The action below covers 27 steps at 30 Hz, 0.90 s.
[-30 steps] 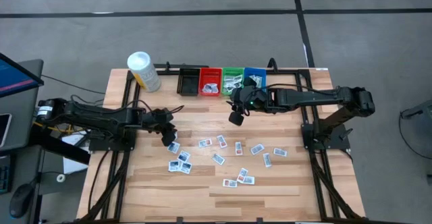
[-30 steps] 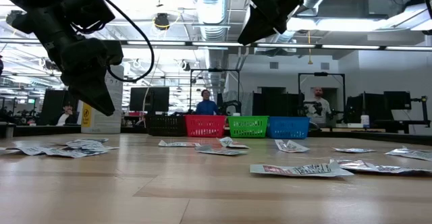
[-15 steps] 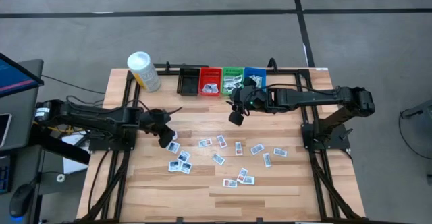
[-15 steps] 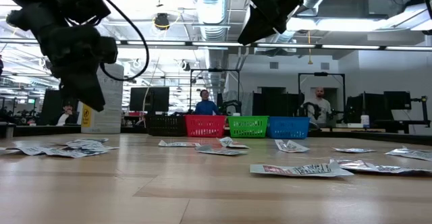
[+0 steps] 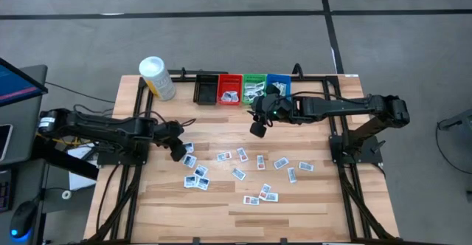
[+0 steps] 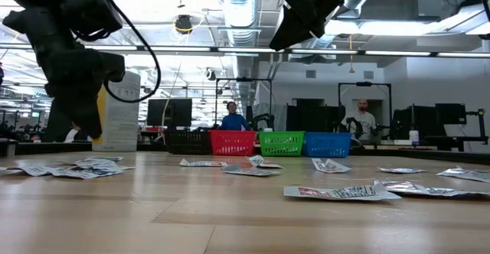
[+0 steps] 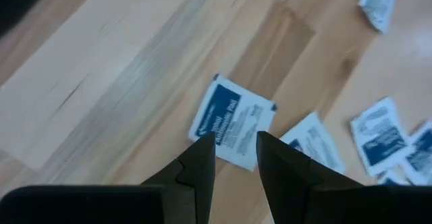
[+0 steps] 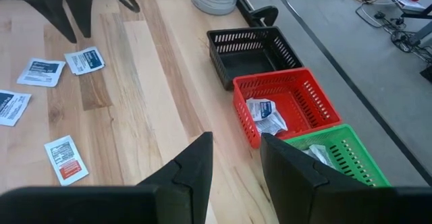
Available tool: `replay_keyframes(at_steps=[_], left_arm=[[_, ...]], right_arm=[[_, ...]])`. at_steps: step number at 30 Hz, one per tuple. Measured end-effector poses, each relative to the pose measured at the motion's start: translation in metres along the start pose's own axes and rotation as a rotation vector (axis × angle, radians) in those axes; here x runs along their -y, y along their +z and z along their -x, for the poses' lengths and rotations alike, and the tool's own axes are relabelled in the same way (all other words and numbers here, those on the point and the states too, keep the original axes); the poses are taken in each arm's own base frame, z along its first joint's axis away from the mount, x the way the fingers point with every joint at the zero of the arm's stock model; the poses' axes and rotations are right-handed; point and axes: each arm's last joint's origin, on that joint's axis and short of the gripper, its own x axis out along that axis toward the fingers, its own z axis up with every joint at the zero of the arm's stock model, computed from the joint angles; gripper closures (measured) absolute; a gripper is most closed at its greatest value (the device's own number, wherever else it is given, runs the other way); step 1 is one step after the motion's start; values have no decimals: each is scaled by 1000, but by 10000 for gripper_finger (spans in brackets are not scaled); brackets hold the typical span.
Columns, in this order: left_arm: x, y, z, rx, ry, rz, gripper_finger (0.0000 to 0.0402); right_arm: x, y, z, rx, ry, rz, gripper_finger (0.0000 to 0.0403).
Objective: Pick & Place First Aid Supplies
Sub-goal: Put the alcohol pad into the red bin
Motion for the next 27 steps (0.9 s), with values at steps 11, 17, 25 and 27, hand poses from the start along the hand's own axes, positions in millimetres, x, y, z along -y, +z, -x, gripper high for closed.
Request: replay_keyframes(at_steps=[11,17,25,27], left_arm=[[-1,-4,-26,-125,118,31,293],[-1,-3,-32,-143,136,28,293],[0,-3,-29,-117,119,31,293],[0,-2,-29,-109,113,32,293]], right_arm=[[0,0,0,0,0,-2,285],[0,0,0,1,0,-2,285],[0,0,0,1,0,-2,285],[0,0,0,0,0,-2,285]])
